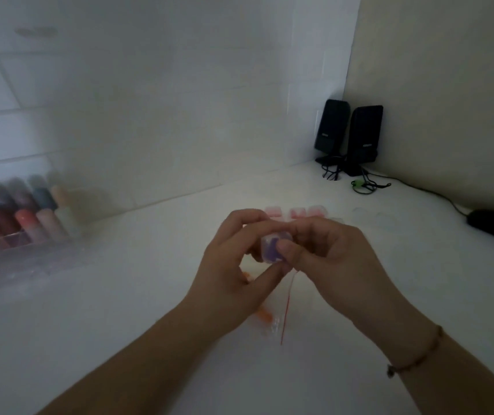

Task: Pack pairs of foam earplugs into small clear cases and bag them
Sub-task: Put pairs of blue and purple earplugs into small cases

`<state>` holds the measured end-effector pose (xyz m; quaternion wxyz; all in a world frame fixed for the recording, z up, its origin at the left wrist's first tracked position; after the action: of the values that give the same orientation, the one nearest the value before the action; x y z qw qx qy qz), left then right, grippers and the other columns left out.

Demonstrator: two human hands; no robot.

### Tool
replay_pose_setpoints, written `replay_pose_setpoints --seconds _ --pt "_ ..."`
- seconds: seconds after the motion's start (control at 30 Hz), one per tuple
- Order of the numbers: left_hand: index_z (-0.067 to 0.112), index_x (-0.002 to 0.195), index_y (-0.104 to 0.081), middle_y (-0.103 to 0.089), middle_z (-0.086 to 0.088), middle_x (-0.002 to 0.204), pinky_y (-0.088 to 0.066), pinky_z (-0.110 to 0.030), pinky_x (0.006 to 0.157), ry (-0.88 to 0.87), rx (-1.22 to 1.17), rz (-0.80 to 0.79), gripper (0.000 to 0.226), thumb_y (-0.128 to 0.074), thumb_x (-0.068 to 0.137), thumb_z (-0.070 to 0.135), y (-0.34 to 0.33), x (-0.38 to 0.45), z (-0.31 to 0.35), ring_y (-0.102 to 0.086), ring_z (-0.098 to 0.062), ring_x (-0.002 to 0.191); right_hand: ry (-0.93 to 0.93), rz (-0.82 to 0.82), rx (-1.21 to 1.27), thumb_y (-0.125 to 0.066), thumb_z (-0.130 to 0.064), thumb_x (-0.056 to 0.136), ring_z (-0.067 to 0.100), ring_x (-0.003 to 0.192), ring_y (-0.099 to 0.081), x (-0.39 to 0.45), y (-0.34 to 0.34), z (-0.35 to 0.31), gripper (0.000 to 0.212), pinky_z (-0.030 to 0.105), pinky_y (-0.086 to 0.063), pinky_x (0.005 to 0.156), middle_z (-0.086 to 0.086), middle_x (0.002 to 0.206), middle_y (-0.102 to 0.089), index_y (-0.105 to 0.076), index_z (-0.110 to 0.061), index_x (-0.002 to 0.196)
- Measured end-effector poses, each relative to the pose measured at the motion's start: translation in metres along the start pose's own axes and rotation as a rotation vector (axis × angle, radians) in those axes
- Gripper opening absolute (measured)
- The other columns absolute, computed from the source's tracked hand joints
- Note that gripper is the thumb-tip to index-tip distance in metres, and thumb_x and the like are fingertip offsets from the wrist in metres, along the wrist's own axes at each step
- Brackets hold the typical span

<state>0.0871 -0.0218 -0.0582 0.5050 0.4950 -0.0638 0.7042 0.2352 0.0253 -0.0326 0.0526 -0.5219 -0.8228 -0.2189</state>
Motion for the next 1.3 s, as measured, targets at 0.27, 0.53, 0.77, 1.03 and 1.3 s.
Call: replay_pose_setpoints --seconds 0.27,0.53,0.77,1.03,1.3 --pt "0.016 0.119 -0.068 -0.07 0.006 0.106 -0.053 -0.029 0.086 0.029 0.373 -0.112 0.048 -0.069 0.082 0.046 0.0 0.026 0.005 -0.065 -0.009 0.093 -0.032 0.126 -0.209 -0.067 -0.044 0.083 0.006 0.065 -0.063 0.015 0.035 0.01 0.016 0.019 -0.047 0.06 -0.01 0.076 -0.07 -0.066 -0.03 0.09" --pt "0.028 0.108 -0.069 -0.062 0.014 0.097 -0.046 -0.019 0.081 0.338 0.258 -0.45 0.036 -0.078 0.077 0.043 -0.087 0.104 -0.005 -0.058 -0.002 0.088 -0.13 0.964 -0.217 -0.059 -0.033 0.091 0.008 0.061 -0.049 0.026 0.12 0.039 0.01 0.023 -0.032 0.053 -0.014 0.064 -0.052 -0.06 -0.027 0.083" --pt "0.03 0.123 -0.063 -0.056 0.001 0.118 -0.036 -0.041 0.095 0.367 0.594 -0.607 0.044 -0.058 0.088 0.055 -0.157 0.122 -0.032 -0.045 -0.024 0.115 -0.135 1.091 -0.145 -0.058 -0.028 0.09 0.014 0.068 -0.053 0.026 0.134 0.05 0.007 0.026 -0.036 0.062 -0.013 0.063 -0.052 -0.059 -0.027 0.082" --pt "0.025 0.112 -0.068 -0.057 0.006 0.099 -0.025 -0.037 0.083 0.353 0.666 -0.639 0.041 -0.052 0.084 0.051 -0.164 0.119 -0.04 -0.041 -0.023 0.11 -0.197 1.02 -0.135 -0.059 -0.029 0.086 0.014 0.07 -0.057 0.028 0.137 0.051 0.005 0.024 -0.035 0.058 -0.01 0.068 -0.058 -0.062 -0.028 0.081" --pt "0.03 0.112 -0.067 -0.062 0.005 0.111 -0.04 -0.04 0.097 0.403 0.461 -0.447 0.032 -0.057 0.089 0.049 -0.133 0.13 -0.028 -0.052 -0.019 0.109 -0.552 0.196 -0.888 -0.062 -0.037 0.082 0.024 0.118 -0.043 0.021 0.133 0.065 0.028 0.033 -0.038 0.079 -0.001 0.115 -0.057 -0.061 -0.029 0.109"
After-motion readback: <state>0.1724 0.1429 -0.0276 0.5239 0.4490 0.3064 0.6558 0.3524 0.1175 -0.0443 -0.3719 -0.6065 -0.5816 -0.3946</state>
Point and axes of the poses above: each hand's wrist, its own x-axis towards the middle knuckle, its own y-axis out of the back of the hand, z = x × y, the point moved 1 cm from there along x, towards the middle knuckle
